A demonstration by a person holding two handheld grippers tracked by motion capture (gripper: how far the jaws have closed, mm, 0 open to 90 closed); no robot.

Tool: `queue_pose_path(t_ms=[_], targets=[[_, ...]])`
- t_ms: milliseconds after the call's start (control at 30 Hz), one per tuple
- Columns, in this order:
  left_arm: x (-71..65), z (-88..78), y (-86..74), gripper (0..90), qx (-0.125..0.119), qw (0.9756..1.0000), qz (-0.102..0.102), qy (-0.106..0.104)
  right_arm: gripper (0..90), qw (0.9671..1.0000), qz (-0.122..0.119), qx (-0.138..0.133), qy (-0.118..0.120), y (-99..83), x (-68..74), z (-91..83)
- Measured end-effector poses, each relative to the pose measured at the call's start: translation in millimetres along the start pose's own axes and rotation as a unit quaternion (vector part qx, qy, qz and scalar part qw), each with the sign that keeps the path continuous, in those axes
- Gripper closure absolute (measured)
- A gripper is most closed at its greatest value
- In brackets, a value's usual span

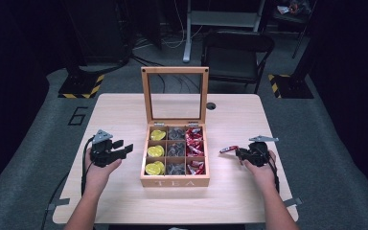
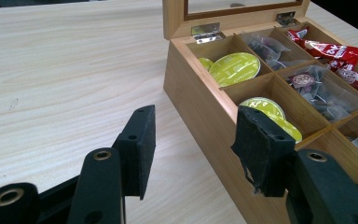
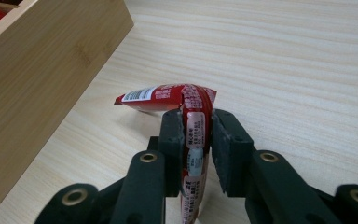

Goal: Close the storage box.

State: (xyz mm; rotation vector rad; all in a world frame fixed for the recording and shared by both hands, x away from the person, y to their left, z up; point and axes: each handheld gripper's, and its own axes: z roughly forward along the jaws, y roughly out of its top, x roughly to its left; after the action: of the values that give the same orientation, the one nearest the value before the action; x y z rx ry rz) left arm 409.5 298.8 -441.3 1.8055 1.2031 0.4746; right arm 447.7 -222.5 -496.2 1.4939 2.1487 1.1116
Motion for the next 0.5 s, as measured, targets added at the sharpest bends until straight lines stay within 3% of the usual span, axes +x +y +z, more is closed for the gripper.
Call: queue_pose_path(t_ms=[500], targets=[[1.6, -0.2, -0.1, 48.3, 0.0, 1.0, -0.003, 0.001, 62.1, 0.9999, -0.007, -0.014, -0.001, 4.7, 4.5, -4.9]])
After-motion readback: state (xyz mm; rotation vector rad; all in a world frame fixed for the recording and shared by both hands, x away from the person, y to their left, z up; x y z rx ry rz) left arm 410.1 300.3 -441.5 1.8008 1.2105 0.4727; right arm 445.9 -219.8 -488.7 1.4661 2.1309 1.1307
